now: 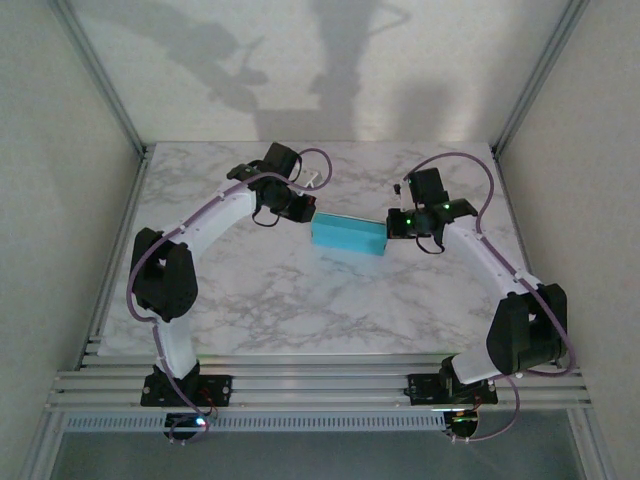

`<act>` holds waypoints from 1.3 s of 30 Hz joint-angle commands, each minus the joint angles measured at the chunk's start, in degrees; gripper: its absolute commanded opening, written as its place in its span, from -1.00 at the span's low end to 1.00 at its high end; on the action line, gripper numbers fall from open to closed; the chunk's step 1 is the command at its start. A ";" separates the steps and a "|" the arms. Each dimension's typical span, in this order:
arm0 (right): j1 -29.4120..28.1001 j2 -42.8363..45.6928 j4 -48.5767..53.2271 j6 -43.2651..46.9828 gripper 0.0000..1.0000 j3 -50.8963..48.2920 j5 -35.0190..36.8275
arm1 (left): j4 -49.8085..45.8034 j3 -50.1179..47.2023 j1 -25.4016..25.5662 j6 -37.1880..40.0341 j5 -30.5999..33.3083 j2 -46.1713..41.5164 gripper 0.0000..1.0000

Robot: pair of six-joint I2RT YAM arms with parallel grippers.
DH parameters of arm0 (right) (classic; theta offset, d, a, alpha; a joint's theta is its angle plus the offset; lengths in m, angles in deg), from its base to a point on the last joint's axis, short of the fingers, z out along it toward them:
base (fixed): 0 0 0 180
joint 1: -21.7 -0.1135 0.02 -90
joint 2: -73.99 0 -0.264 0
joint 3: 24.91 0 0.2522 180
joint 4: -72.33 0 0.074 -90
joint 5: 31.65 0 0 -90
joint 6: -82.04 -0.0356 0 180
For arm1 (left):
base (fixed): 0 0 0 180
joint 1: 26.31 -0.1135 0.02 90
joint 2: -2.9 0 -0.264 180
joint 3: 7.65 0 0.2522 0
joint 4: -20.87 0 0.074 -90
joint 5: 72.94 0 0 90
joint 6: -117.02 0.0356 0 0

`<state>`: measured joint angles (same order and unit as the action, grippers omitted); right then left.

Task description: Fold the paper box

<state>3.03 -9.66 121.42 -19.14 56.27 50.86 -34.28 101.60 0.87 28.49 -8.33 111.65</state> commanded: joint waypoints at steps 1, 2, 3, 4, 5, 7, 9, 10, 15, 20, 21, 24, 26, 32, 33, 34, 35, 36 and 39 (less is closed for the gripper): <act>-0.40 1.34 0.90 0.38 -0.99 -1.66 0.23 | -2.14 -1.75 0.05 0.09 2.59 -1.85 -0.95; -0.42 1.47 0.73 0.37 -0.99 -1.84 0.20 | -1.96 -1.96 -0.02 0.03 2.49 -1.95 -0.95; -0.44 1.52 0.68 0.37 -0.99 -2.08 0.36 | -1.78 -2.31 -0.01 -0.06 2.46 -2.12 -0.95; -0.40 1.68 0.70 0.31 -0.98 -2.26 0.30 | -1.60 -2.57 0.03 -0.15 2.44 -2.21 -0.95; -0.40 1.82 0.59 0.29 -0.97 -2.45 0.28 | -1.47 -2.82 0.07 -0.23 2.33 -2.31 -0.95; -0.40 2.25 0.10 0.22 -0.97 -3.07 0.36 | -1.24 -3.16 0.09 -0.33 2.21 -2.49 -0.93; -0.40 2.61 -0.33 0.12 -0.97 -3.60 0.29 | -1.15 -3.35 0.14 -0.43 2.22 -2.57 -0.92; -0.40 2.69 -0.48 0.12 -0.95 -3.75 0.33 | -1.03 -3.54 0.15 -0.46 2.17 -2.58 -0.91; -0.44 2.90 -0.70 0.11 -0.86 -3.54 0.05 | -0.78 -3.80 0.15 -0.60 2.10 -2.67 -0.89; -0.40 3.65 -0.79 -0.97 -0.62 -2.06 -1.19 | -0.92 -3.29 0.20 -0.76 1.96 -2.67 -0.89; -0.36 3.89 -0.80 -1.38 -0.54 -1.55 -1.75 | -0.97 -3.17 0.28 -0.77 1.95 -2.58 -0.89; -0.16 5.02 -0.71 -2.16 -0.42 -0.29 -2.82 | -1.22 -2.60 0.24 -0.82 1.85 -2.32 -0.88; 0.08 5.64 -0.37 -2.42 -0.35 0.53 -3.70 | -1.25 -2.32 0.33 -0.86 1.90 -2.09 -0.88; 1.31 7.02 -1.34 -3.79 -0.09 1.44 -6.43 | -1.67 -1.49 0.42 -0.86 1.88 -1.48 -0.88; 1.61 6.78 -1.86 -4.18 -0.09 1.49 -6.88 | -1.68 -1.45 0.42 -0.86 1.97 -1.50 -0.88; 1.78 6.50 -2.30 -4.57 -0.13 1.53 -6.95 | -1.70 -1.37 0.42 -0.86 2.01 -1.53 -0.88; 1.88 5.90 -2.61 -4.93 -0.22 1.73 -6.98 | -1.87 -1.30 0.42 -0.79 2.04 -1.48 -0.88; 1.96 5.26 -2.81 -5.16 -0.32 2.01 -6.93 | -1.94 -1.32 0.42 -0.81 2.11 -1.52 -0.88; 1.98 3.23 -3.47 -5.79 -0.57 2.95 -6.60 | -2.03 -1.22 0.42 -0.79 2.20 -1.44 -0.88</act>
<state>4.75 -4.61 119.19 -23.88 57.03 45.01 -33.56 99.10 0.98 28.25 -7.89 110.19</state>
